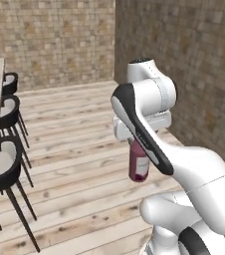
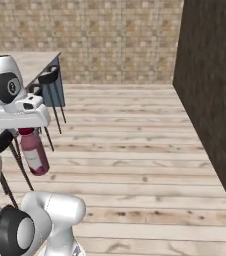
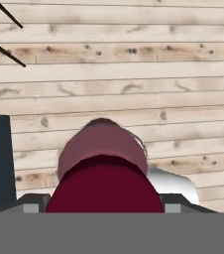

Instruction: There is a wine glass and glass cup on the dining counter. Place the wine bottle next to the wine glass and the juice bottle next to the glass cup.

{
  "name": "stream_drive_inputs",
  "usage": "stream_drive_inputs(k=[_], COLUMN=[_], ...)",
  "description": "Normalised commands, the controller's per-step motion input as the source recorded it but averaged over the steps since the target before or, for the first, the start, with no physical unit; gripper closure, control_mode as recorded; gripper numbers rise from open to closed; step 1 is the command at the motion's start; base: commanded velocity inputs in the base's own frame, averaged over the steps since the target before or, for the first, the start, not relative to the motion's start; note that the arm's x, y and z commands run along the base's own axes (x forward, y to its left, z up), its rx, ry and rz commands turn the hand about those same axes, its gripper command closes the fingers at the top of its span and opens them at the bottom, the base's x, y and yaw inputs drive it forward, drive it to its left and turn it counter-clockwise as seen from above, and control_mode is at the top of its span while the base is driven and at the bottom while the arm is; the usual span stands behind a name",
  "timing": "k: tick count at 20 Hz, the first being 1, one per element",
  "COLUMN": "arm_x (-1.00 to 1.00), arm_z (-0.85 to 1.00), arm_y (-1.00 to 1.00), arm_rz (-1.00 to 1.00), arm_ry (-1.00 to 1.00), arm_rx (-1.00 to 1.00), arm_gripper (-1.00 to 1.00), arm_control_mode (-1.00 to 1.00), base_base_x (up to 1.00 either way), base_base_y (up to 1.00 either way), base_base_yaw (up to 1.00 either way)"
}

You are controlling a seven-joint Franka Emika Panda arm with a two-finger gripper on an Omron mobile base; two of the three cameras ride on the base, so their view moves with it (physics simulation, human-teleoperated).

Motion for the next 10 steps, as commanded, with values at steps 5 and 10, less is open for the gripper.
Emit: stream_drive_inputs(k=[5,10], arm_x=[0.0,0.0], arm_z=[0.0,0.0], arm_y=[0.0,0.0], arm_rz=[0.0,0.0], arm_ry=[0.0,0.0], arm_rx=[0.0,0.0], arm_gripper=[1.0,1.0], arm_control_mode=[1.0,1.0], base_base_x=[0.83,0.83], base_base_y=[-0.15,-0.15], base_base_yaw=[0.09,0.09])
